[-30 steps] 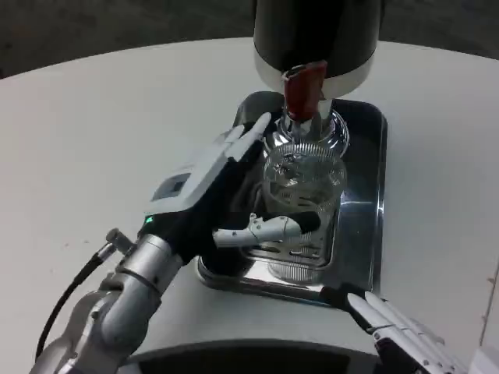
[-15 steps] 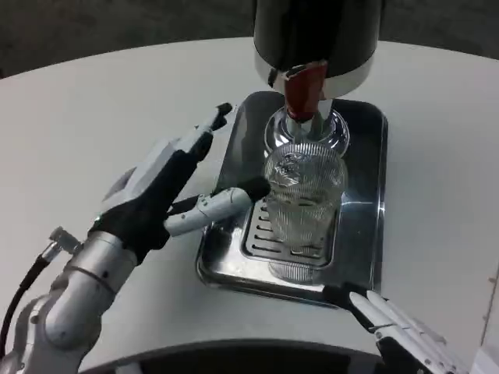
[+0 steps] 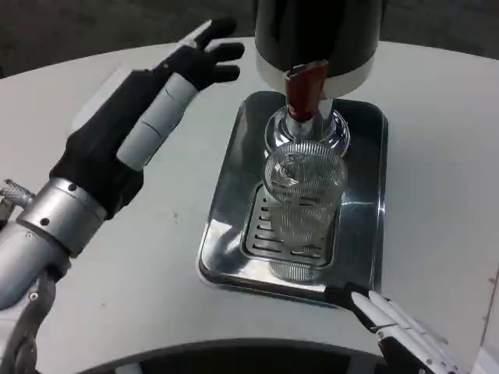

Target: Grasp the cup under the faucet to collect the drink, then remove the cup.

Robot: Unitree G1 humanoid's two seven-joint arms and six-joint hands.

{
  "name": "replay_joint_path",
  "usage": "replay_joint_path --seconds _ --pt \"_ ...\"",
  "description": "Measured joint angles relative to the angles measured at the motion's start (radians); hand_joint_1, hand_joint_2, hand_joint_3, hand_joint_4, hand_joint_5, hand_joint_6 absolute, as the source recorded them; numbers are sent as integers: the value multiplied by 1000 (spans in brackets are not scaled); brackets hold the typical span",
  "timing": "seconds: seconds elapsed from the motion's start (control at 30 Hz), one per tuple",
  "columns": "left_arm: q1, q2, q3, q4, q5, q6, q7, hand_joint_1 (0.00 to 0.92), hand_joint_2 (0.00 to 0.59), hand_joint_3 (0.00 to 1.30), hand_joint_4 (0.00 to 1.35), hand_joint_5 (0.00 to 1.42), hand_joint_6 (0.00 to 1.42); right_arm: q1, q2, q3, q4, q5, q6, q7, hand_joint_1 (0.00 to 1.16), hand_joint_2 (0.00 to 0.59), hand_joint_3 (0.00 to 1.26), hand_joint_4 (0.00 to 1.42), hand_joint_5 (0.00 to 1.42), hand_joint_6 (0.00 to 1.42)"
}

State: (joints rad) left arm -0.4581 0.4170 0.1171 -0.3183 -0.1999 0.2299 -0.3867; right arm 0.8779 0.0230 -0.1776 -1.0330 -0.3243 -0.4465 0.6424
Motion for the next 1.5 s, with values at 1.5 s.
replay_joint_path --seconds 1.5 --pt "-151 10 -14 -21 -228 167 -137 0 59 174 138 180 122 37 -3 6 0 7 -3 -15 739 505 74 24 0 0"
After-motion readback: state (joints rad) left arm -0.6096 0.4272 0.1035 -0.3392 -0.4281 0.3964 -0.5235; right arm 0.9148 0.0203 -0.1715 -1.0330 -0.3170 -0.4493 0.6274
